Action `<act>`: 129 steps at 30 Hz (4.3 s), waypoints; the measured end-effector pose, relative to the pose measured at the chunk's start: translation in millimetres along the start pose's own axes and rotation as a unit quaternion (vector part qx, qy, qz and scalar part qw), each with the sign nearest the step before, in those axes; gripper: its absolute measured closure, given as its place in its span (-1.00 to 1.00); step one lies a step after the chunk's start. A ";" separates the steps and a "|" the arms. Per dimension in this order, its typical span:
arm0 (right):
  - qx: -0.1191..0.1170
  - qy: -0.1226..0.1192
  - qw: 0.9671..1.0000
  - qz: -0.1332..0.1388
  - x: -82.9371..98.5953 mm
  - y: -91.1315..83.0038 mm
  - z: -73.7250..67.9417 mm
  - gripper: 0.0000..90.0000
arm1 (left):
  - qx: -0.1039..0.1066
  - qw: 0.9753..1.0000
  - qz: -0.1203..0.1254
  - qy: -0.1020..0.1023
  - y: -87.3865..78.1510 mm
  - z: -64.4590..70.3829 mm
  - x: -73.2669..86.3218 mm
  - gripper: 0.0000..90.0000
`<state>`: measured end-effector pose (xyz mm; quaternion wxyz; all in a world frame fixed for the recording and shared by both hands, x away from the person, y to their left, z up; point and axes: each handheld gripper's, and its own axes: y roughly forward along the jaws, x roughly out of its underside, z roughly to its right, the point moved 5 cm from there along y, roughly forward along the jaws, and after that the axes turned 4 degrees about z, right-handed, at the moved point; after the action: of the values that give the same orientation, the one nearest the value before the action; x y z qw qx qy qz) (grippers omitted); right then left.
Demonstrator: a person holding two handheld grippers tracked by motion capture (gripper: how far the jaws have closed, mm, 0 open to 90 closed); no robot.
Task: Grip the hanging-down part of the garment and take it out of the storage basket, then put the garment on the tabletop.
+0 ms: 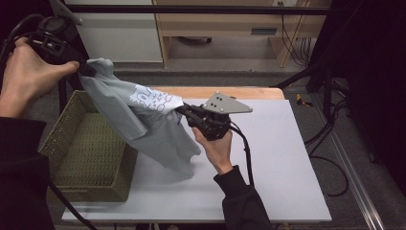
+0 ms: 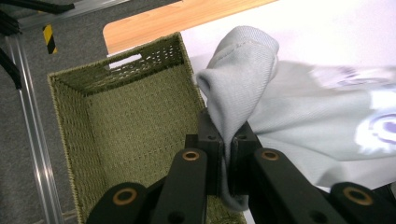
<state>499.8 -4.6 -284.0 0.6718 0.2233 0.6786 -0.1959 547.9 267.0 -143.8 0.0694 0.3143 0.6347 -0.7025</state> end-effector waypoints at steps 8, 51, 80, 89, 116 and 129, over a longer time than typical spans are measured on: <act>-0.021 0.023 0.998 -0.046 52.7 15.7 -3.4 0.97 | 0.002 1.000 -0.007 0.004 6.1 0.8 1.6 0.90; 0.156 0.035 0.985 -0.066 103.4 -123.1 42.8 -0.88 | 0.010 1.000 -0.024 0.002 22.9 1.8 4.7 0.90; 0.211 0.049 0.975 -0.049 136.5 -191.2 39.1 -0.99 | 0.016 1.000 -0.026 -0.005 25.9 -0.1 6.4 0.90; 0.214 0.055 0.974 -0.054 140.3 -194.2 40.4 -0.99 | 0.025 0.999 -0.021 0.019 27.2 19.9 2.3 0.90; 0.203 0.049 0.977 -0.049 137.1 -200.4 39.1 -0.98 | 0.088 0.981 -0.016 0.173 71.3 154.0 -10.0 0.91; 0.203 0.058 0.976 -0.051 137.1 -199.4 37.2 -0.97 | 0.107 0.965 -0.039 0.235 98.0 191.8 4.1 0.91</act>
<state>417.8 -184.3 -428.6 0.5606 0.3315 0.6731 -0.3505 525.5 70.6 -229.7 -0.1433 0.4507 0.5663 -0.6749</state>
